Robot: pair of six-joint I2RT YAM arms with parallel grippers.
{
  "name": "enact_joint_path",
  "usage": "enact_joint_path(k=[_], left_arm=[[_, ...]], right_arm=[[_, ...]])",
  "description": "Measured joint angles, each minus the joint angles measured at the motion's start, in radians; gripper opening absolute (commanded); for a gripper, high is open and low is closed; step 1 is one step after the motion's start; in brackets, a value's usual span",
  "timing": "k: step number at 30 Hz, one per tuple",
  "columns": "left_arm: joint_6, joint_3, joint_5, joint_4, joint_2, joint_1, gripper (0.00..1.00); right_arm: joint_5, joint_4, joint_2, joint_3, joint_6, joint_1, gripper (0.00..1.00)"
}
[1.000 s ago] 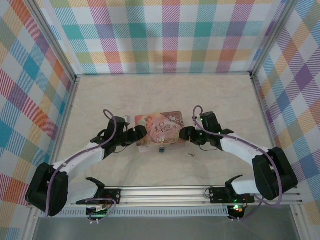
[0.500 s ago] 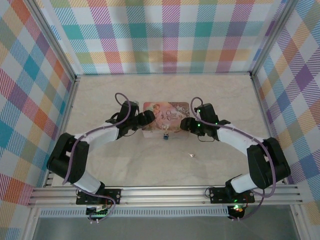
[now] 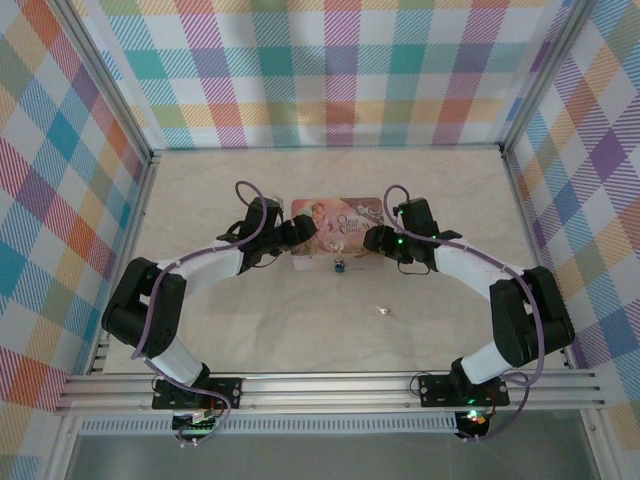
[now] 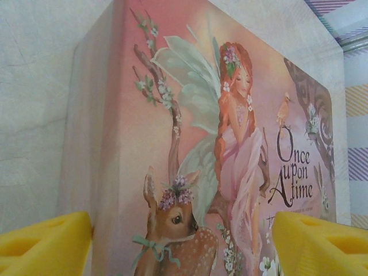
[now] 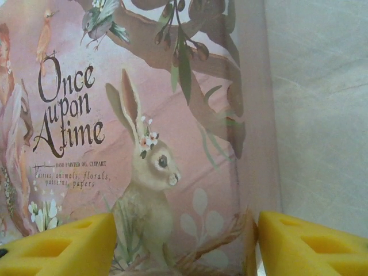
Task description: Unlock the padlock with the key
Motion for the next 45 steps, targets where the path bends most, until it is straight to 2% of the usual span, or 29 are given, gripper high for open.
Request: enact_joint_path(k=[9, 19, 26, 32, 38, 45], left_arm=[[0.018, -0.006, -0.006, -0.063, -0.056, -0.016, 0.91], [0.053, -0.041, -0.066, -0.176, -0.230, -0.017, 0.92], [0.053, -0.121, -0.063, -0.249, -0.345, -0.031, 0.90], [0.051, -0.198, -0.045, -0.288, -0.433, -0.115, 0.88], [0.025, -0.269, -0.038, -0.287, -0.457, -0.219, 0.88], [-0.005, -0.285, -0.049, -0.270, -0.440, -0.295, 0.88]], right_arm=[[-0.003, -0.037, -0.036, 0.002, -0.014, 0.002, 0.70], [0.008, -0.152, -0.261, -0.020, -0.054, 0.002, 0.68], [0.045, -0.308, -0.376, -0.050, -0.091, 0.006, 0.59], [0.062, -0.435, -0.433, -0.089, -0.100, 0.027, 0.45], [0.077, -0.517, -0.432, -0.139, -0.090, 0.082, 0.41], [0.087, -0.515, -0.364, -0.213, -0.062, 0.144, 0.39]])
